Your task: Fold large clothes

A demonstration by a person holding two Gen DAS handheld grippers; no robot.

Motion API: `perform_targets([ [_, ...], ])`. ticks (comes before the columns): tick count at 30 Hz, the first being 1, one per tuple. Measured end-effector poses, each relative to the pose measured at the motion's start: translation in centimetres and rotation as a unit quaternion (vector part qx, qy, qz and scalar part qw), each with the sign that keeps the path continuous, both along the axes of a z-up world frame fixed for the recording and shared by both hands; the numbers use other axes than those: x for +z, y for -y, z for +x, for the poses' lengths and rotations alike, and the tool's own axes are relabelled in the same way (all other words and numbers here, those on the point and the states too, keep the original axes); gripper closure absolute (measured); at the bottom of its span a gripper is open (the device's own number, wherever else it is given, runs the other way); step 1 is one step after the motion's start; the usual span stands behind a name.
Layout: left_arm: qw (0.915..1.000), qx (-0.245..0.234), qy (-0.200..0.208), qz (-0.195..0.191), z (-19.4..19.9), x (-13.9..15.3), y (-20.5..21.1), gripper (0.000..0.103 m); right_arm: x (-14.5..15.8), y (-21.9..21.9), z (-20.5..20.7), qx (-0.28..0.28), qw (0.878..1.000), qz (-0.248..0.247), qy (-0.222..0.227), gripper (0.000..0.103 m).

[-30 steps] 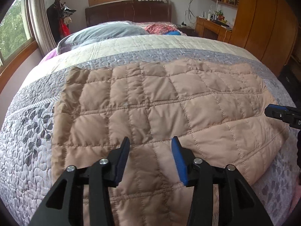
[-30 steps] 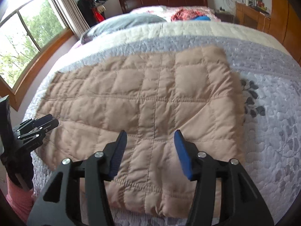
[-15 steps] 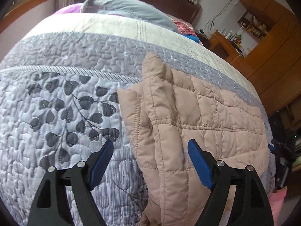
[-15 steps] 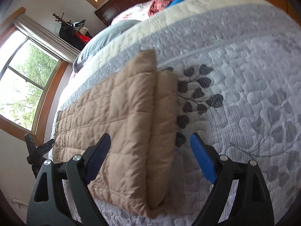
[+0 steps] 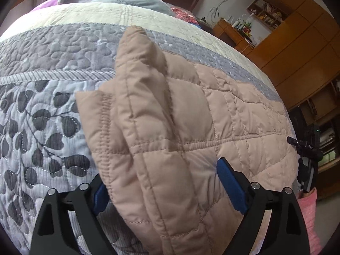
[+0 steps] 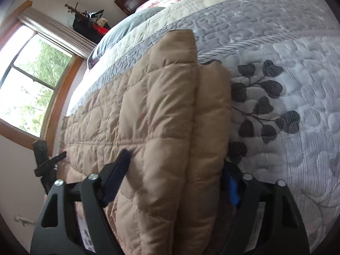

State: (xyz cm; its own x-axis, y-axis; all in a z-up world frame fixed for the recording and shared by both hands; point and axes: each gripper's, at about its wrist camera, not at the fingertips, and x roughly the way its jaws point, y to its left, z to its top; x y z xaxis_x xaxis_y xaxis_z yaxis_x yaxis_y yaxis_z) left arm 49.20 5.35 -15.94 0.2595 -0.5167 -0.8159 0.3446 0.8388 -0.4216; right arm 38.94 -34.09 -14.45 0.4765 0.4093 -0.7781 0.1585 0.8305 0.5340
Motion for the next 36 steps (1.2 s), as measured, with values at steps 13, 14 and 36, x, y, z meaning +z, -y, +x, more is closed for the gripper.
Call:
perform_targets([
  [13, 0.9985, 0.007, 0.009, -0.053, -1.6, 2.6, 2.0, 0.083, 5.2, -1.7, -2.4, 0.021, 0.998, 0.007, 0.059, 0.088],
  [14, 0.9981, 0.010, 0.013, -0.059, -1.9, 3.1, 1.7, 0.083, 5.8, -1.7, -2.7, 0.022, 0.998, 0.010, 0.064, 0.088],
  [36, 0.9957, -0.012, 0.081, -0.044, -22.7, 12.7, -3.8, 0.083, 14.4, -8.3, -19.2, 0.089, 0.990, 0.013, 0.104, 0.088],
])
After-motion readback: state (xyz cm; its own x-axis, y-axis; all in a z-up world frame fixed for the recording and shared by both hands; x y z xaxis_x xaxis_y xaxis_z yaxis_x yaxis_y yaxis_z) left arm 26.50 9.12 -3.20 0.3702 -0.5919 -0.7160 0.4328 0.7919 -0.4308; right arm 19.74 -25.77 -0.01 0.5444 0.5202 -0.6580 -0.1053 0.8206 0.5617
